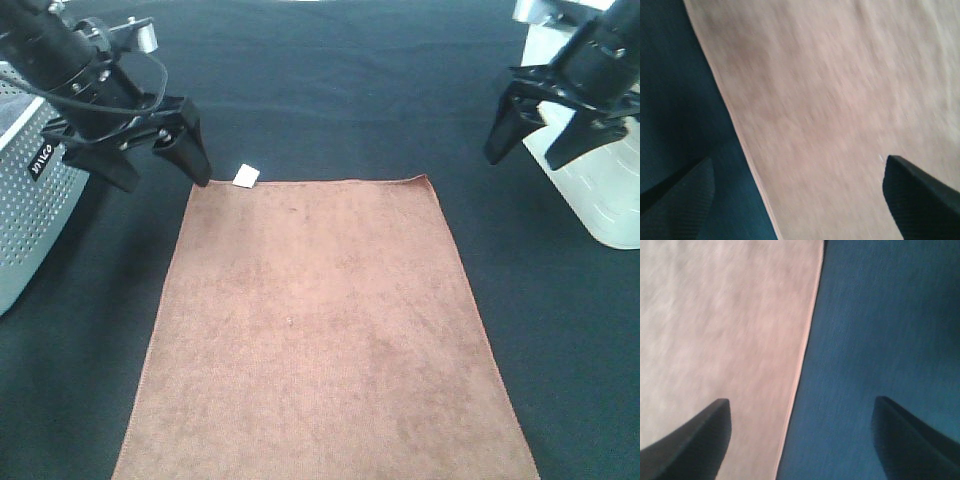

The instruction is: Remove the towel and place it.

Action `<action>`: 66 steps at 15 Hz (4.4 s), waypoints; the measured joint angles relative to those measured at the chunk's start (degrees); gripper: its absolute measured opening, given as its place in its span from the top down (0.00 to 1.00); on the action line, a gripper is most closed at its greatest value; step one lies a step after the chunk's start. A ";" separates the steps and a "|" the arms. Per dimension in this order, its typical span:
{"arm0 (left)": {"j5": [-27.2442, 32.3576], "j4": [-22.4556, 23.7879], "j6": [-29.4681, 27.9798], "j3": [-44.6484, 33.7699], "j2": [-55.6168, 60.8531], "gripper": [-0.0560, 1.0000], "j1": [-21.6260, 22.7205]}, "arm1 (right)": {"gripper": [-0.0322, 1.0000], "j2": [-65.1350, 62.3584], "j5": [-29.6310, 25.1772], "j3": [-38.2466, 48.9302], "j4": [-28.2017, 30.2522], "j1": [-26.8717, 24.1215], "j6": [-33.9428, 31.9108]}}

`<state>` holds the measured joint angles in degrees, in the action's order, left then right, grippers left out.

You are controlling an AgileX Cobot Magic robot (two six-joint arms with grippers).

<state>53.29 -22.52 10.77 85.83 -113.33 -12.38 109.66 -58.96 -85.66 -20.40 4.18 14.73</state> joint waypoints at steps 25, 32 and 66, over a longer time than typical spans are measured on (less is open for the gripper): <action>-3.27 5.61 -1.49 27.22 -28.19 0.15 1.55 | 0.25 31.23 10.08 -23.72 -2.46 3.55 0.06; -6.13 3.55 -2.64 27.22 -28.71 0.37 -1.49 | 0.53 31.91 12.55 -23.89 -0.86 5.67 0.11; -44.18 6.13 -0.23 32.83 -27.39 0.95 -1.66 | 0.96 31.05 37.82 -38.79 4.64 4.07 -0.46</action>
<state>9.11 -16.39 10.54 118.66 -140.72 -14.04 140.72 -21.14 -124.45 -15.76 8.25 14.27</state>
